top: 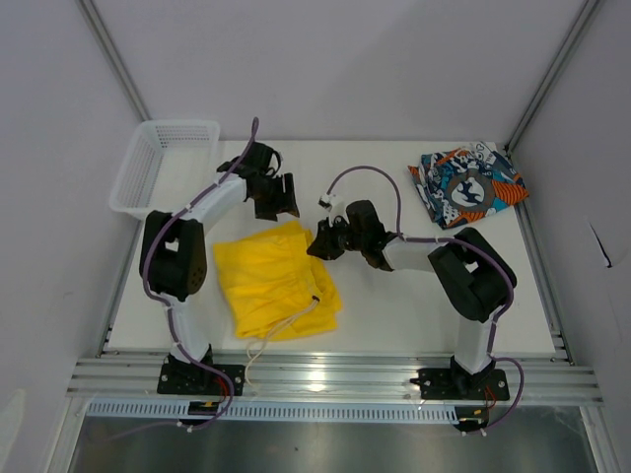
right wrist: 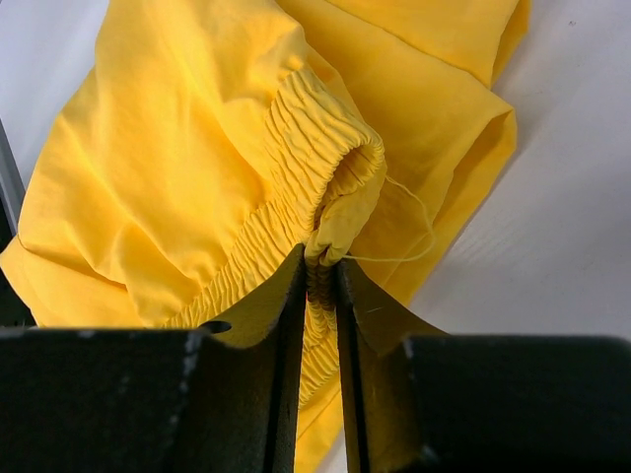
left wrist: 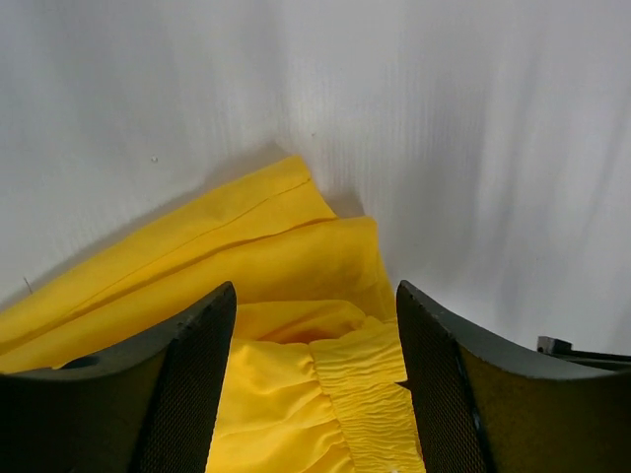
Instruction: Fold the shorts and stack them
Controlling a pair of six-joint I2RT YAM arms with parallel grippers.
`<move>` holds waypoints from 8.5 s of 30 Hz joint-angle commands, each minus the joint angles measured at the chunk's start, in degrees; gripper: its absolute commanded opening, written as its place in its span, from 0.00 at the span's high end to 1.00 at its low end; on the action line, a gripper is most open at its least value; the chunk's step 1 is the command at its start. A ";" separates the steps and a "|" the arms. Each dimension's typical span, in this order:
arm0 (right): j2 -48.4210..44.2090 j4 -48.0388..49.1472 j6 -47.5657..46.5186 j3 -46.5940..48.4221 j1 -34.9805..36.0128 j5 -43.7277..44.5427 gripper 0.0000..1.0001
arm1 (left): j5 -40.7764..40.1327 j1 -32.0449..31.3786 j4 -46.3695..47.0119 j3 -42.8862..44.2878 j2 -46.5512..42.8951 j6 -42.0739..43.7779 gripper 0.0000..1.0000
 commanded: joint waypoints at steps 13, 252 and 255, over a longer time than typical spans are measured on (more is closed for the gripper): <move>-3.66 3.89 -2.05 -0.63 -0.03 1.05 0.81 | 0.67 0.36 -1.47 -1.41 8.33 2.48 0.28; -21.06 -38.74 9.99 -6.17 -6.71 34.80 0.50 | -3.90 -9.57 46.16 -39.82 -16.11 -7.54 0.32; -19.75 -37.60 9.55 -6.08 -6.89 32.79 0.62 | -3.11 -9.49 47.92 -40.17 -15.49 -7.88 0.36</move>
